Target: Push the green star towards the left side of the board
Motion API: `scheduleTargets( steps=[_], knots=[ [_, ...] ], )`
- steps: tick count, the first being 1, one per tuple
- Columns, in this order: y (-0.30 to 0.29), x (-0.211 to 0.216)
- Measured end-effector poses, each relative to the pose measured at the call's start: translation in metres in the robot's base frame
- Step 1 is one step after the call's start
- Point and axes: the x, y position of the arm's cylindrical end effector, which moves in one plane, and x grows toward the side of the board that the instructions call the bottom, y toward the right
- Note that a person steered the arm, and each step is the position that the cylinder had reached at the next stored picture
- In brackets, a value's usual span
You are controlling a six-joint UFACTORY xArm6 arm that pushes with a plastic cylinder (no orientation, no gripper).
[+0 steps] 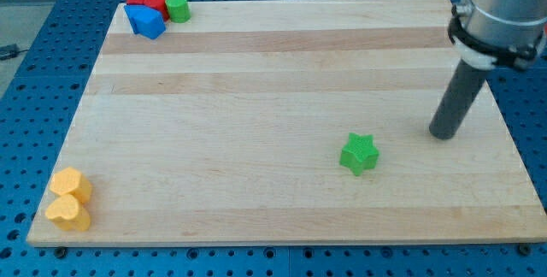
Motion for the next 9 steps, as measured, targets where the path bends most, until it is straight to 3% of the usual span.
scheduleTargets(
  steps=[2, 7, 9],
  knots=[
    [-0.046, 0.045],
    [-0.157, 0.003],
    [-0.167, 0.054]
  ],
)
